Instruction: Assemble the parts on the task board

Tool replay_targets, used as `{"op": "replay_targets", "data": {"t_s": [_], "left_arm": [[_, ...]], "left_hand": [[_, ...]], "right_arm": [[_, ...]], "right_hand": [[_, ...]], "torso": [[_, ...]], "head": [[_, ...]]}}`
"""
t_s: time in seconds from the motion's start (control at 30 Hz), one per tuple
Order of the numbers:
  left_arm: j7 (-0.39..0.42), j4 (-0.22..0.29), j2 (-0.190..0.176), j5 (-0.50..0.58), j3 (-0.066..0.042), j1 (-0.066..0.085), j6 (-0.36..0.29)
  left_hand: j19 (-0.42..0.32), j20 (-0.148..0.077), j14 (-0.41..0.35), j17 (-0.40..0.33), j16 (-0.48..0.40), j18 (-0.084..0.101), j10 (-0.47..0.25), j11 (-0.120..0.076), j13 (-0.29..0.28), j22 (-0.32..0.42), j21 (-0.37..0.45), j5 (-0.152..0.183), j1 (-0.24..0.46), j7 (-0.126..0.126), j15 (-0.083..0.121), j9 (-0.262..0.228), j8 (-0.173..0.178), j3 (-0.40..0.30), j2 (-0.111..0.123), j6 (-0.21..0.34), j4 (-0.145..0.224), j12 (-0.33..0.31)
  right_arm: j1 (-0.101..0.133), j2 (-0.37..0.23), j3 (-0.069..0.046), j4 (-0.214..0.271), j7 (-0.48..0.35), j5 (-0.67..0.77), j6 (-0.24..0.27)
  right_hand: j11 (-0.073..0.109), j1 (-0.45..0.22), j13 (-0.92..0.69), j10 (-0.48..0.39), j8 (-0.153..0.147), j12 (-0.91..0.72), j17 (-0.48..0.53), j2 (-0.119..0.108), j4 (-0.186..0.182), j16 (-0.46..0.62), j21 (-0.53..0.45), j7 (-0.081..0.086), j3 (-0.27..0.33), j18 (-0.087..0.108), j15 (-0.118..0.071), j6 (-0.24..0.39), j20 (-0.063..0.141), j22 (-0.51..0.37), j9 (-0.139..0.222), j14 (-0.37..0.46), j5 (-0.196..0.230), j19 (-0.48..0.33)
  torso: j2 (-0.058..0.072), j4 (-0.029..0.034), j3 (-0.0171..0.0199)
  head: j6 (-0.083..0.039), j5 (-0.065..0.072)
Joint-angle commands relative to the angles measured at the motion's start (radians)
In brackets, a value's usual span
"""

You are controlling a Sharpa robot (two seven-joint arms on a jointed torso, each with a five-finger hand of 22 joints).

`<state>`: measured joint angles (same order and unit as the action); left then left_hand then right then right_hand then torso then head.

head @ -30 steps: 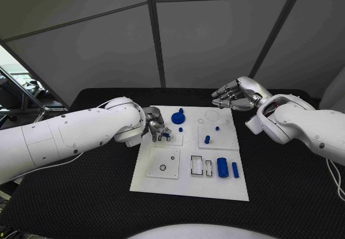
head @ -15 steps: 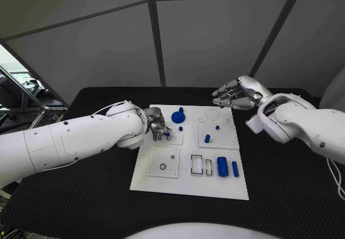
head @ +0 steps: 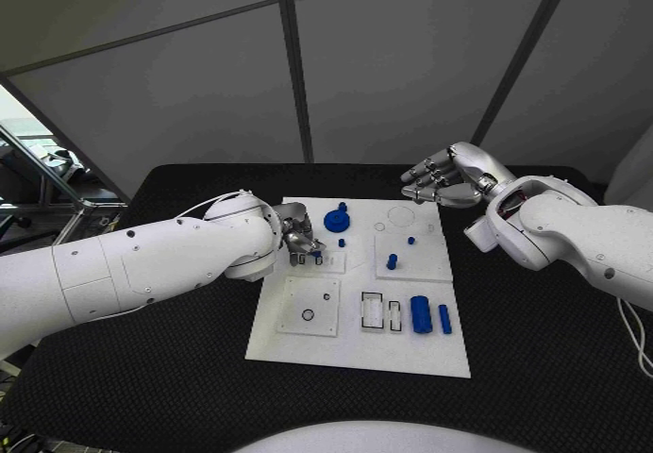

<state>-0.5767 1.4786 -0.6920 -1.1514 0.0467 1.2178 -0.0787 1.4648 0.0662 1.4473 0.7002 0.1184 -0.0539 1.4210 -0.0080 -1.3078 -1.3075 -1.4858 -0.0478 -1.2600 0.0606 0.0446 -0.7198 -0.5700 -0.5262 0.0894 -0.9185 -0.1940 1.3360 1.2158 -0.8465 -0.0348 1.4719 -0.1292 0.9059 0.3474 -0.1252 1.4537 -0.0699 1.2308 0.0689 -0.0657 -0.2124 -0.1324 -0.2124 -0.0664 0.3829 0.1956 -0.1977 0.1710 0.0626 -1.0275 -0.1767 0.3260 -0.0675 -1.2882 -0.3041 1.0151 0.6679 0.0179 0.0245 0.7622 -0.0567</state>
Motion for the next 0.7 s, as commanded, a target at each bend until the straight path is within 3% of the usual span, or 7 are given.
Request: {"op": "replay_targets", "data": {"t_s": [0.03, 0.7], "left_arm": [[-0.014, -0.002, 0.003, -0.014, 0.0, 0.0, 0.015], [-0.025, -0.004, 0.013, -0.014, 0.003, -0.003, 0.065]], "left_hand": [[0.056, -0.006, 0.005, 0.001, -0.006, 0.027, 0.008, 0.0, -0.011, -0.153, -0.005, -0.003, 0.007, -0.003, 0.0, -0.001, -0.003, -0.095, -0.002, 0.0, 0.091, 0.004], [0.055, -0.006, 0.006, 0.001, -0.006, 0.027, 0.007, 0.0, -0.009, -0.151, -0.004, -0.003, 0.009, -0.004, 0.0, -0.003, -0.004, -0.099, 0.0, 0.001, 0.094, 0.002]], "right_arm": [[0.002, 0.001, -0.001, 0.002, -0.009, 0.003, -0.006], [0.002, 0.002, -0.001, 0.002, -0.008, 0.003, -0.009]], "right_hand": [[0.001, -0.01, 0.002, -0.006, -0.002, 0.001, 0.001, 0.003, 0.004, 0.004, -0.006, -0.001, 0.0, 0.01, 0.009, 0.009, -0.001, -0.001, 0.001, 0.001, -0.003, 0.003], [0.001, -0.012, 0.002, -0.005, -0.001, 0.0, 0.002, 0.004, 0.003, 0.003, -0.008, -0.001, 0.0, 0.01, 0.009, 0.009, -0.001, -0.002, 0.0, 0.001, -0.003, 0.004]], "torso": [[0.0, 0.0007, -0.0001], [0.0, 0.0009, 0.0]], "head": [[0.001, 0.002], [0.007, 0.006]]}}
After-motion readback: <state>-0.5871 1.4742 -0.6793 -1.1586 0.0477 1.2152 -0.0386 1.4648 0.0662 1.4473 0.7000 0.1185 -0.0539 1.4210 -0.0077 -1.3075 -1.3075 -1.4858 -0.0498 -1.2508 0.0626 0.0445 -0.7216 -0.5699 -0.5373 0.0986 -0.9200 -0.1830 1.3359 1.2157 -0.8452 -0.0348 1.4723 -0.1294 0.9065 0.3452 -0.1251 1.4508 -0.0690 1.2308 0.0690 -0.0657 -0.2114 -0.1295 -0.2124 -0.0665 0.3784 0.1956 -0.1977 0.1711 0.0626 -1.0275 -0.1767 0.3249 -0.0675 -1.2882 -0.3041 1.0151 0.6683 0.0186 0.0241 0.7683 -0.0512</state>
